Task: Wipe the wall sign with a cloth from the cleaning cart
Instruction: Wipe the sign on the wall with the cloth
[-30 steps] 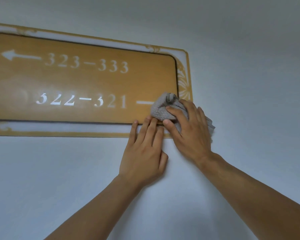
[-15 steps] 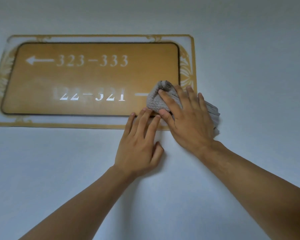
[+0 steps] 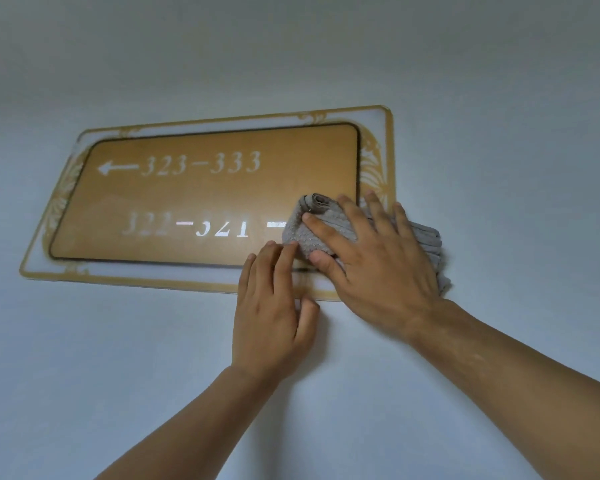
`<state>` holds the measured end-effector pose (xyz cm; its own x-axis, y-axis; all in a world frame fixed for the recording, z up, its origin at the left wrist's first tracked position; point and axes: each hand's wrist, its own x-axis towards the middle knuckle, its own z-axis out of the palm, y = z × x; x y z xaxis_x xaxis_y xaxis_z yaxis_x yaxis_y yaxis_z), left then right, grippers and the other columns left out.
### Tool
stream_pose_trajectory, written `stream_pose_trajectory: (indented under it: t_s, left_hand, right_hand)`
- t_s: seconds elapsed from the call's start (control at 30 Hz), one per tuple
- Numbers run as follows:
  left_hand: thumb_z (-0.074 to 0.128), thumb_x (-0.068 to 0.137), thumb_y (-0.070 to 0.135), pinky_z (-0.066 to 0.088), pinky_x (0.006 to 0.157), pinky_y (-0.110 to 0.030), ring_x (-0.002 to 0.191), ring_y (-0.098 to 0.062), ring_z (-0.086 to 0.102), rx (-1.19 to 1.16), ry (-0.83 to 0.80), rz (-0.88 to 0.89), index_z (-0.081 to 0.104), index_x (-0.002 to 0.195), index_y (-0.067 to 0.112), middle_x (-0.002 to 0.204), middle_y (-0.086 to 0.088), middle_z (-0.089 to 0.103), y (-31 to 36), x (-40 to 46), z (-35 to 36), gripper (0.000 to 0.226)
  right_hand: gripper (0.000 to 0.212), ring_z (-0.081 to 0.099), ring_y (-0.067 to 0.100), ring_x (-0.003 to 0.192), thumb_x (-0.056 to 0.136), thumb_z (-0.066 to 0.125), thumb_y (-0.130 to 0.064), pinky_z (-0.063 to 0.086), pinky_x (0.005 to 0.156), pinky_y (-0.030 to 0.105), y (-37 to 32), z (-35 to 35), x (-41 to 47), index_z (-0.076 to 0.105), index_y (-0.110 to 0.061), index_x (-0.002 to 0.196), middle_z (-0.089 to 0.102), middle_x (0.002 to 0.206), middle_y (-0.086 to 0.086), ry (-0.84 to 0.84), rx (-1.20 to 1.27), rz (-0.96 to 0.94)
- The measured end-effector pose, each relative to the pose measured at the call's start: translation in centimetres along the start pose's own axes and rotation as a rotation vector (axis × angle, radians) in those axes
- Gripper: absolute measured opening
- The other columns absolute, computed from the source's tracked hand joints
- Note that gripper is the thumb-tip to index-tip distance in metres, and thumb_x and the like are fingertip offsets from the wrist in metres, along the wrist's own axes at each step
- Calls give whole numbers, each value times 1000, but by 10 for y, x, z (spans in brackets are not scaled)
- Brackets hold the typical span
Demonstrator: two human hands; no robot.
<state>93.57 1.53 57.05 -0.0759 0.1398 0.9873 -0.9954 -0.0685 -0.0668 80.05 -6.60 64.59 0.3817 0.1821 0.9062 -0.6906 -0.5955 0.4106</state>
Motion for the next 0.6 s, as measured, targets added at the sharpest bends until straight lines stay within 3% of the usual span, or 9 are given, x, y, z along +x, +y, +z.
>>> stream_pose_trajectory:
  t_s: [0.23, 0.33, 0.43, 0.6]
  left_hand:
    - [44, 78, 23, 34, 109, -55, 132, -38, 43, 94, -82, 10, 50, 136, -1, 134, -19, 53, 1, 3, -1, 62]
    - [46, 77, 21, 42, 96, -50, 108, -37, 51, 73, -57, 34, 61, 107, 3, 110, -15, 57, -3, 11, 0, 38]
    - [47, 78, 16, 42, 76, -43, 83, -28, 44, 6, 25, 40, 55, 85, 5, 89, -9, 50, -15, 27, -3, 15]
    - [49, 77, 16, 41, 95, -47, 101, -38, 49, 77, 4, 171, 60, 105, -1, 112, -19, 54, -22, 27, 1, 34]
  right_hand:
    - [58, 12, 34, 152, 98, 8, -70, 12, 120, 60, 4, -1, 9, 10, -53, 154, 18, 167, 1, -10, 17, 15]
    - [58, 9, 32, 153, 98, 7, -70, 9, 121, 59, 10, -1, 27, 7, -54, 153, 16, 167, 1, -2, 22, 51]
    - [59, 10, 31, 153, 97, 7, -71, 10, 121, 59, 15, -1, 44, 9, -54, 153, 17, 167, 1, 29, 38, 102]
    - [59, 11, 29, 153, 97, 10, -72, 10, 121, 59, 19, 2, 54, 11, -54, 153, 21, 165, 0, 48, 43, 116]
